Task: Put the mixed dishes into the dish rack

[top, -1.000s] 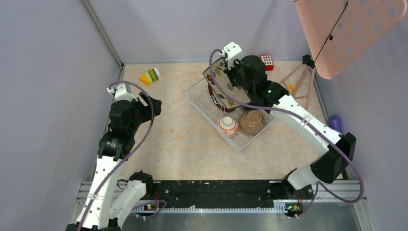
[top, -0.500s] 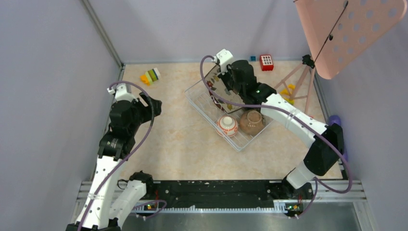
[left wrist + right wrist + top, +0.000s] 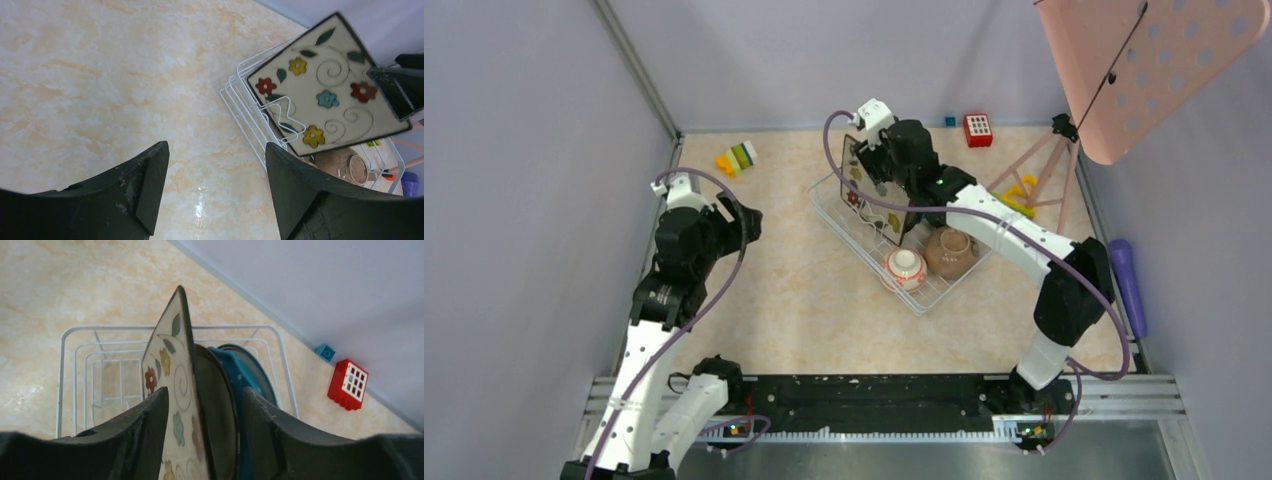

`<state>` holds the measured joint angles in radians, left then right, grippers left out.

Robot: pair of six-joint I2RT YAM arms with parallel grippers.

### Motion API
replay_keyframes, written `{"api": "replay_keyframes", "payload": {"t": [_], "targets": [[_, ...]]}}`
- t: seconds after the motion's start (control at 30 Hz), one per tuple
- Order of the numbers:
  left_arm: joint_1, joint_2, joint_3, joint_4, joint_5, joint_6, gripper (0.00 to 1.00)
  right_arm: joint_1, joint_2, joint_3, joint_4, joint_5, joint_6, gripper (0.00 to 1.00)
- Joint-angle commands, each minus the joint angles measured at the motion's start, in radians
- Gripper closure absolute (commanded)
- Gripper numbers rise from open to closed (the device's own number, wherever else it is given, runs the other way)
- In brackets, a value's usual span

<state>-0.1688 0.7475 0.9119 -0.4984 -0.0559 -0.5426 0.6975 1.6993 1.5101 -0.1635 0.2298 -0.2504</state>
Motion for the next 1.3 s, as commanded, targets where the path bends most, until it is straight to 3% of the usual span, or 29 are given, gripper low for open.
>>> {"api": "replay_keyframes", "payload": {"t": [0.0, 0.1, 0.43, 0.67, 0.9, 1.07, 1.17, 1.27], "targets": [[0.005, 0.006, -0.003, 0.053, 0.020, 0.017, 0.24, 0.007, -0.018, 0.103, 0.091, -0.003, 0.003, 0.39], [0.005, 0.008, -0.004, 0.054, 0.023, 0.014, 0.24, 0.007, -0.031, 0.104, 0.091, -0.001, 0.004, 0.27], [0.005, 0.024, -0.025, 0.065, 0.089, -0.018, 0.22, 0.007, -0.170, 0.022, 0.083, -0.020, 0.084, 0.27], [0.002, 0.049, -0.085, 0.095, 0.152, -0.070, 0.07, 0.007, -0.376, -0.202, 0.052, -0.039, 0.235, 0.27], [-0.036, 0.070, -0.189, 0.200, 0.232, -0.157, 0.06, 0.005, -0.605, -0.447, -0.177, 0.139, 0.506, 0.27], [-0.130, 0.121, -0.261, 0.314, 0.215, -0.226, 0.06, -0.008, -0.778, -0.615, -0.372, 0.285, 0.818, 0.27], [-0.209, 0.191, -0.258, 0.384, 0.192, -0.259, 0.06, -0.030, -0.832, -0.655, -0.514, 0.363, 0.995, 0.28], [-0.244, 0.273, -0.218, 0.406, 0.226, -0.284, 0.06, -0.079, -0.847, -0.679, -0.595, 0.347, 1.094, 0.28]]}}
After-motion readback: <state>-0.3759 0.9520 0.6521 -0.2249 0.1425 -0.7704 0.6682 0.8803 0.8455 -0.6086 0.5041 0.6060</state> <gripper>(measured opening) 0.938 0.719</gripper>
